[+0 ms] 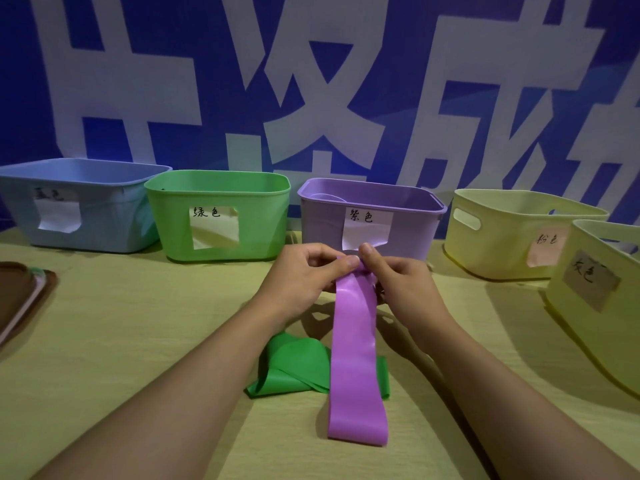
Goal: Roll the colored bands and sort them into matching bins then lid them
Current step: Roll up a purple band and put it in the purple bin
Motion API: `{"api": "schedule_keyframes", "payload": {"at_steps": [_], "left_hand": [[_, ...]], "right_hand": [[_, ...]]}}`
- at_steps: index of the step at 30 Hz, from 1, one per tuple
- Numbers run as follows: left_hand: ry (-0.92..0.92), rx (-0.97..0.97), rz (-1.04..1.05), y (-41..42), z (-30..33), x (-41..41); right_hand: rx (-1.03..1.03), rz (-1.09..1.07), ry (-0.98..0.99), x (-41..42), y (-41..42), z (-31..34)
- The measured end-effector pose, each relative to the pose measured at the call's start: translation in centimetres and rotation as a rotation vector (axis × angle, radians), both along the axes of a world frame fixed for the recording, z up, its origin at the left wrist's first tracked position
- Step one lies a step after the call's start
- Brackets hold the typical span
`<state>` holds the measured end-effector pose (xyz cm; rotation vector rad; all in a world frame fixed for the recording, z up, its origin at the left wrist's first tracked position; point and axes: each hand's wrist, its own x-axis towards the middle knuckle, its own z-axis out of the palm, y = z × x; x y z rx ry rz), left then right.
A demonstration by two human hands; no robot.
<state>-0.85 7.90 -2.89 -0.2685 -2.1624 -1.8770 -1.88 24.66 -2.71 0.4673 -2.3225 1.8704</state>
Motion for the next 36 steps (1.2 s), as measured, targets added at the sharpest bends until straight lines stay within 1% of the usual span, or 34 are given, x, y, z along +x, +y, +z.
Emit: {"api": "schedule_keyframes", "payload": {"at_steps": [11,15,18,21,25,30,33,36], "left_hand": [[0.0,-0.006,0.002,-0.1,0.1,0.0],[-0.051,0.009,-0.011,0.0,0.2,0.1],[-0.097,-0.005,0.019,-0.2,0.0,-0.2],[-0.097,-0.025,0.043,-0.2,-0.1,-0.1],[-0.086,-0.018,0.013,-0.3,0.1,0.0],[-0.083,-0.034,0.019,-0.3,0.1,-0.1],[-0.068,0.002,-0.001,-0.2,0.1,-0.1],[-0.045,0.003,-0.018,-0.1,0.1,0.0]], "right_hand": [[-0.017,0.036,0.047,-0.5,0.2,-0.2],[-0.037,0.04,0.057,-0.7,0.1,-0.2],[-0.037,0.048,0.06,-0.8,0.2,-0.3],[-0.04,0.057,0.07,-0.7,0.3,-0.2],[-0.08,0.063,0.024,-0.3,0.2,-0.1],[-0.089,0.029,-0.147,0.4,0.0,0.1],[-0.017,-0.015,-0.131,0.1,0.0,0.1],[-0.022,-0.004,-0.099,0.1,0.1,0.1]]}}
